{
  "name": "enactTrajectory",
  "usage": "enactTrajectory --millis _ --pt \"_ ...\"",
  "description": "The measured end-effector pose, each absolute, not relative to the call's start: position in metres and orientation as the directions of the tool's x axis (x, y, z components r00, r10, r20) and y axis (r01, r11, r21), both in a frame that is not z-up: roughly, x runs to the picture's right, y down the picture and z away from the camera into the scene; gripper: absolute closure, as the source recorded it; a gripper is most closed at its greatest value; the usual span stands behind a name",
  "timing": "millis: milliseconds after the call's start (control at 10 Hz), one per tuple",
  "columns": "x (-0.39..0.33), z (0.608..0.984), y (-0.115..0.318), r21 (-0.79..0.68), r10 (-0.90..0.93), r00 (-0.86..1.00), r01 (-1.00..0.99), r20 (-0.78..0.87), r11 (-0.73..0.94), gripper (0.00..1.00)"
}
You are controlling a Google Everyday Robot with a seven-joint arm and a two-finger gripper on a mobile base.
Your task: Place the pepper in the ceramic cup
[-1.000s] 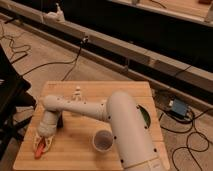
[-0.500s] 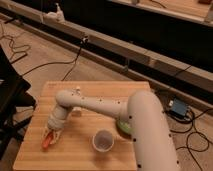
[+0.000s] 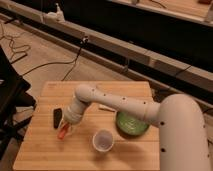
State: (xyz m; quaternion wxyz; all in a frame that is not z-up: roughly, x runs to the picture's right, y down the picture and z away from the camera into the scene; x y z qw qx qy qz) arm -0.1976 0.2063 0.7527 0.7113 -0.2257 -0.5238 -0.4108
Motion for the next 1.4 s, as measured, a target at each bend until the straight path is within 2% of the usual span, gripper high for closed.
enactTrajectory --millis 700,1100,1400 --pt "-0.195 0.752 0.203 0.106 -0.356 0.123 0.823 0.926 0.558 1.0" --pt "-0.118 0.737 0.14 0.017 -0.474 0.292 0.838 0.83 0.546 1.0" --pt "-0.086 0.708 0.116 -0.003 -0.526 0.352 0.833 0.774 0.553 1.0"
